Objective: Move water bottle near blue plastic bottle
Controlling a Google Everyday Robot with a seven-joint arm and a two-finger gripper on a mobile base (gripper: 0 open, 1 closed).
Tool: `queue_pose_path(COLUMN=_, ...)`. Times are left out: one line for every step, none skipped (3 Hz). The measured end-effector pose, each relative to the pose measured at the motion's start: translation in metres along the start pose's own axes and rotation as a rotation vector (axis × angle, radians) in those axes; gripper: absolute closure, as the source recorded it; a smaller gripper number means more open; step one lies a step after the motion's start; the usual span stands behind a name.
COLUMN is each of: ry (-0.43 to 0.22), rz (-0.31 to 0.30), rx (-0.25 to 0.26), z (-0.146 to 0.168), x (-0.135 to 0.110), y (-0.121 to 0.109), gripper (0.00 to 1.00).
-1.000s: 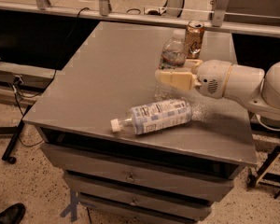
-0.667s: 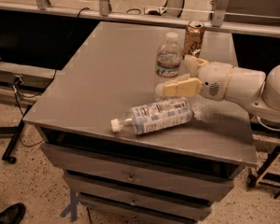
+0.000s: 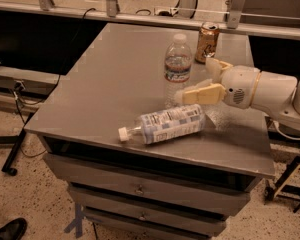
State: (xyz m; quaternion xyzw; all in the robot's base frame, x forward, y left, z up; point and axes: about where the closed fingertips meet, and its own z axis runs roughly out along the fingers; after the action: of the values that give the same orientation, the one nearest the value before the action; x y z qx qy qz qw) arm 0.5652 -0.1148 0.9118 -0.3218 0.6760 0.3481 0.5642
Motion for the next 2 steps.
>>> queue_pose_path(ry=0.023, rz=-0.028, rx=0.033, z=-0.024, x=-0.005, y=-0.006, gripper=0.0)
queue_pose_path(ry=0.047, rz=-0.081, rx=0.053, z=-0.056, x=-0.016, y=-0.016, gripper=0.0)
